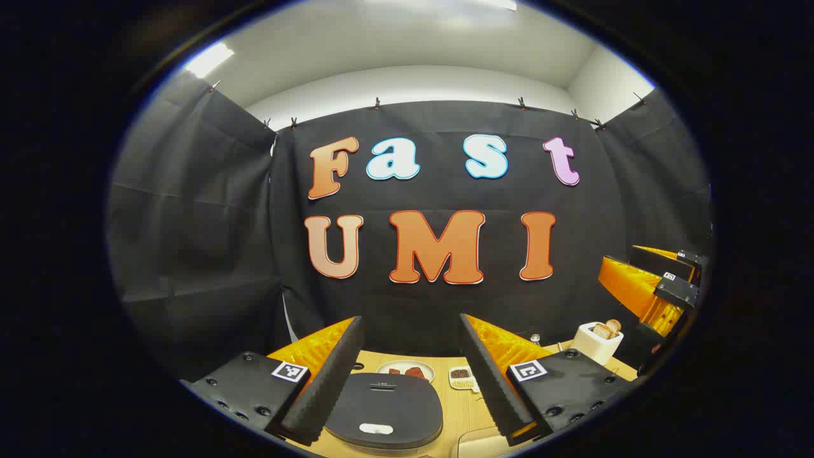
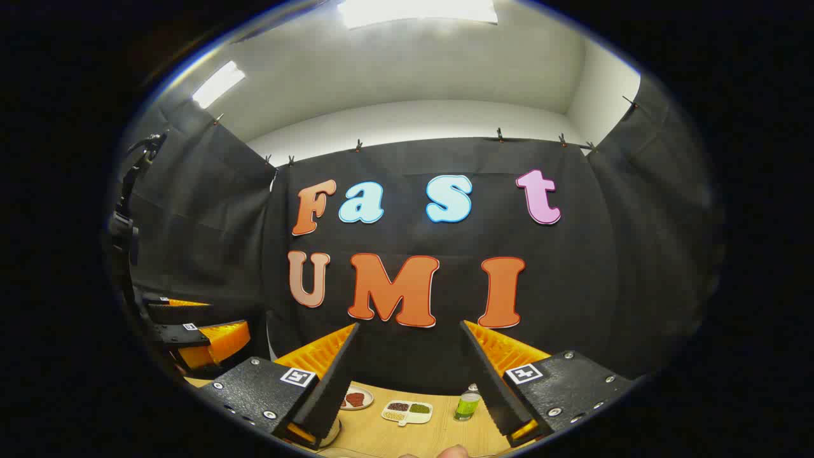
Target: Close the left gripper, press the button to open the rice cooker; take a wooden spoon from the chopstick holder with the right hand, scoop a spoonful of rice and pour it into the rice cooker, then put the wooden spoon back into the chopstick holder.
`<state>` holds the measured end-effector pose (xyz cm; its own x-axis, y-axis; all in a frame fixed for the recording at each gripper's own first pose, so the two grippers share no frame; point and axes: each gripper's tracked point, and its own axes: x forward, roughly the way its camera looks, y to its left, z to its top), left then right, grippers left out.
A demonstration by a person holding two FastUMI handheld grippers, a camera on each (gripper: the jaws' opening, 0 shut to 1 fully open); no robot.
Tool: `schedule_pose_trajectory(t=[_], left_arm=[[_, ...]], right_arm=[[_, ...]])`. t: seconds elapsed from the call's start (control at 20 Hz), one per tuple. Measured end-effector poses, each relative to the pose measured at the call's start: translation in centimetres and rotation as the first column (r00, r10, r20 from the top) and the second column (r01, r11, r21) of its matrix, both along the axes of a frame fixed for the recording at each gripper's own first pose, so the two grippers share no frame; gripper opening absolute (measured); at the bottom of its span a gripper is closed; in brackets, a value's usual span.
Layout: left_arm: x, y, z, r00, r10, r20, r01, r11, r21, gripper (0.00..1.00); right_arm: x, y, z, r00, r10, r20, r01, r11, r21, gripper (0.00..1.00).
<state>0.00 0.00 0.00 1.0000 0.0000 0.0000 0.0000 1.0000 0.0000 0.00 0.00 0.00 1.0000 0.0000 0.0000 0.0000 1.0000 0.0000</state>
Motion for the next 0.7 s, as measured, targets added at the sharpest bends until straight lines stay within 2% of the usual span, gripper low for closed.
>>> schedule_pose_trajectory(t=[0.7], left_arm=[[-0.6, -0.9, 0.8, 1.0, -0.016, 0.021, 0.016, 1.0, 0.017, 0.98]], right_arm=[[0.4, -2.1, -1.2, 0.999, -0.045, -0.004, 0.045, 0.998, 0.032, 0.93]])
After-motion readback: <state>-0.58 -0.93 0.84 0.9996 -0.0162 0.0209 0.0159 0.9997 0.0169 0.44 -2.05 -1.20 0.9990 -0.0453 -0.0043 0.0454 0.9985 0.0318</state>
